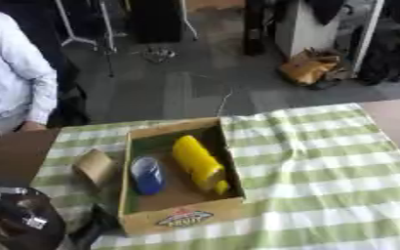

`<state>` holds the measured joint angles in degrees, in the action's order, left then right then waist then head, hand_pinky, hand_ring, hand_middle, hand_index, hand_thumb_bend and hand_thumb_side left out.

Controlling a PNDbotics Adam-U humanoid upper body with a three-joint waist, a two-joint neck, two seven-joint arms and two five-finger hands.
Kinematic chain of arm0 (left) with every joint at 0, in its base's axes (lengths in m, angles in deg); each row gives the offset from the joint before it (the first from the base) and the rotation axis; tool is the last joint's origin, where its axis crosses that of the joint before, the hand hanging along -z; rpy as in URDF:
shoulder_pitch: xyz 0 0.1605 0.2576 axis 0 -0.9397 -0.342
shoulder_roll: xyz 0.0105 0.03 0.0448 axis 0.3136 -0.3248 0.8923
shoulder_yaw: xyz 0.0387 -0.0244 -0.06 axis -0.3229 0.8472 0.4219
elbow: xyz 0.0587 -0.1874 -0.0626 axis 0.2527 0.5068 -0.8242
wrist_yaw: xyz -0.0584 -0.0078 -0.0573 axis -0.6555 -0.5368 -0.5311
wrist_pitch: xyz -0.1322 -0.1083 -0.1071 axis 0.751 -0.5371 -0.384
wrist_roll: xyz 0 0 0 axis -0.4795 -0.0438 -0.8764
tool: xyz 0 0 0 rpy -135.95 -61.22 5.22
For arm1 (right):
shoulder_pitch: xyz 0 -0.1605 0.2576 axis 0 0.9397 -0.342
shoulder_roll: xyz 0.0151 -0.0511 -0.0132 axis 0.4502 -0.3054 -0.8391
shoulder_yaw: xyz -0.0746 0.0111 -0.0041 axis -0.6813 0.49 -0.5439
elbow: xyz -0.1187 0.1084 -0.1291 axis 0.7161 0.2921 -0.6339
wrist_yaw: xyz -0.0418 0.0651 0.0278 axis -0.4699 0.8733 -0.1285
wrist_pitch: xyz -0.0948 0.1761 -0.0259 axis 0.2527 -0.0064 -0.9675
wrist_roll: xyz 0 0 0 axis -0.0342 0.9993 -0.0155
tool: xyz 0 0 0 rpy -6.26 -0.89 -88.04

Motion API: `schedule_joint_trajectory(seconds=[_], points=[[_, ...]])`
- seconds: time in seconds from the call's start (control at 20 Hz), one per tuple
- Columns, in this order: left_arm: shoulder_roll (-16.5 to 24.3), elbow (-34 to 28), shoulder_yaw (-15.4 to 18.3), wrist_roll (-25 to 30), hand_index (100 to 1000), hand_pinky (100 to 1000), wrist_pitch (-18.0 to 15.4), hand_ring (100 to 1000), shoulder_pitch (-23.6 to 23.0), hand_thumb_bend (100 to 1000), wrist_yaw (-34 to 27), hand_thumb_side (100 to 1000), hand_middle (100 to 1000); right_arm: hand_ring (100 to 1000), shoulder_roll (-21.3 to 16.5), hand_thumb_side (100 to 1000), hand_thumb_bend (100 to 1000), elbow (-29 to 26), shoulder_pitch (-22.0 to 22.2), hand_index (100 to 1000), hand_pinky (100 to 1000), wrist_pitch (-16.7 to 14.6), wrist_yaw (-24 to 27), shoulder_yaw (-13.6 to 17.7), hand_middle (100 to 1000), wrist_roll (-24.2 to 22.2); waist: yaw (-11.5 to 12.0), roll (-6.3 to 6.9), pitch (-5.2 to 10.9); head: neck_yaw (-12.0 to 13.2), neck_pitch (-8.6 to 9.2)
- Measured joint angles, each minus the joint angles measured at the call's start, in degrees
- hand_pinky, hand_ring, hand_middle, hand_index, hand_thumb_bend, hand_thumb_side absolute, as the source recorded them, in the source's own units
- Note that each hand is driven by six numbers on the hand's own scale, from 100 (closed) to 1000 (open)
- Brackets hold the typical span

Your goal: Pick up objects on the table and place them in the box.

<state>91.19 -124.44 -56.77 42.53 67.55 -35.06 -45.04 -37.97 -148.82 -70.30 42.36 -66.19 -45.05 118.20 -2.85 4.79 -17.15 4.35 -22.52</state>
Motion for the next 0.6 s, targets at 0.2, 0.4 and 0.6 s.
schedule_joint_trajectory(seconds=[0.2,0.4,0.6], points=[[-0.02,-0.07,0.68,0.02,1000,848,-0.03,1000,-0.38,833,-0.72,431,1000,947,0.01,1000,100,0.0,-0.01,717,766,0.12,0.38,0.08,837,0.12,-0.21,-0.13,-0.01,0.0,0.0],[-0.07,0.0,1.06,0.02,1000,737,-0.03,1000,-0.5,815,-0.93,424,1000,946,0.01,1000,100,0.0,-0.03,716,767,0.18,0.52,0.13,833,0.18,-0.3,-0.13,-0.01,0.0,0.0],[-0.1,0.62,1.55,0.04,999,696,-0.05,1000,-0.52,806,-0.98,422,1000,946,0.01,1000,100,0.0,-0.03,713,768,0.18,0.8,0.43,824,0.18,-0.56,-0.11,-0.01,0.01,0.01]])
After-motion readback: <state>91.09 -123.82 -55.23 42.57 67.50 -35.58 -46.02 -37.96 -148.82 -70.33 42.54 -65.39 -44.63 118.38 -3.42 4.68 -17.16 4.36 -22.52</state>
